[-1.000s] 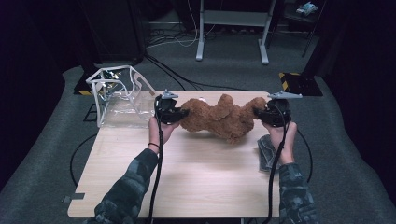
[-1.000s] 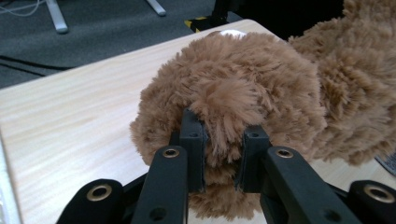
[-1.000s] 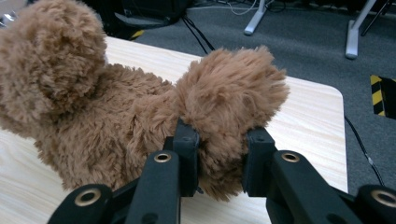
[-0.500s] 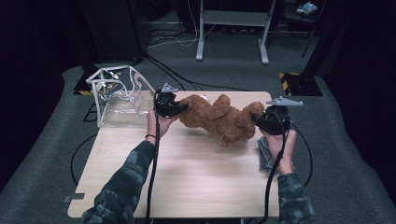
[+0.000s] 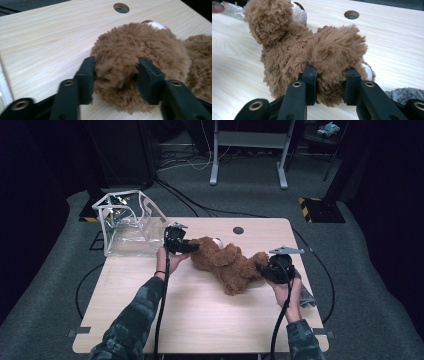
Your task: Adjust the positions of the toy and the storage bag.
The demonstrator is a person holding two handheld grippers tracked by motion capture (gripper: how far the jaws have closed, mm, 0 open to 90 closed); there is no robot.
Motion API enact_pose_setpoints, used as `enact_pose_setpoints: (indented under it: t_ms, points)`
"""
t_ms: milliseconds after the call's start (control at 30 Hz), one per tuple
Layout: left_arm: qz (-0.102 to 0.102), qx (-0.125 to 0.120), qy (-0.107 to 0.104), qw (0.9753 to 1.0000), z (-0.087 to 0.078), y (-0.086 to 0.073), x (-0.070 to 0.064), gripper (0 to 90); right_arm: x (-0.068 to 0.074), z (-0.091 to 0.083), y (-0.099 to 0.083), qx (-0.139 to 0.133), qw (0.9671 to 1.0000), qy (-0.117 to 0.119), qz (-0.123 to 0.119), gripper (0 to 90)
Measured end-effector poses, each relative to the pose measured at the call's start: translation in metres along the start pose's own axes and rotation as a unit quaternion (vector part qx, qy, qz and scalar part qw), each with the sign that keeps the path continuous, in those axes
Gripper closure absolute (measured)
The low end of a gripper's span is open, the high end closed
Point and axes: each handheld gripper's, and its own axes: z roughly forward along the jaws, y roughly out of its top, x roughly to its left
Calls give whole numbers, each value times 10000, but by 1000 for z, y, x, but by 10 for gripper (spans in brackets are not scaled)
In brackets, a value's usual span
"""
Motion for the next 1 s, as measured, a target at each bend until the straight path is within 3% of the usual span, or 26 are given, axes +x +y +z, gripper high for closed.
enact_pose_setpoints:
  t_ms: [67, 167, 367, 500, 833, 933, 1000]
  points:
    - [-72, -99, -29, 9999, -8, 0, -4, 359, 2, 0, -1, 7, 10000, 8, -29, 689]
    - [-52, -232, -84, 9997, -18, 1, -16, 315, 2, 0, -4, 20, 10000, 86, -9, 672]
    - [272, -388, -384, 9981, -30, 2, -50, 275, 3, -2, -7, 63, 9999, 121, 63, 653]
    - [503, -361, -559, 9965, -37, 0, -69, 258, 3, -2, -6, 71, 9999, 88, -22, 653]
    - [858, -372, -852, 9920, -32, 5, -111, 238, 2, -1, -7, 76, 9999, 107, 23, 652]
    - [898, -513, -790, 9915, -29, 8, -123, 230, 2, -2, -7, 102, 9999, 112, 23, 652]
    - [991, -475, -737, 9912, -23, 11, -127, 231, 2, -1, -8, 102, 9999, 118, 11, 651]
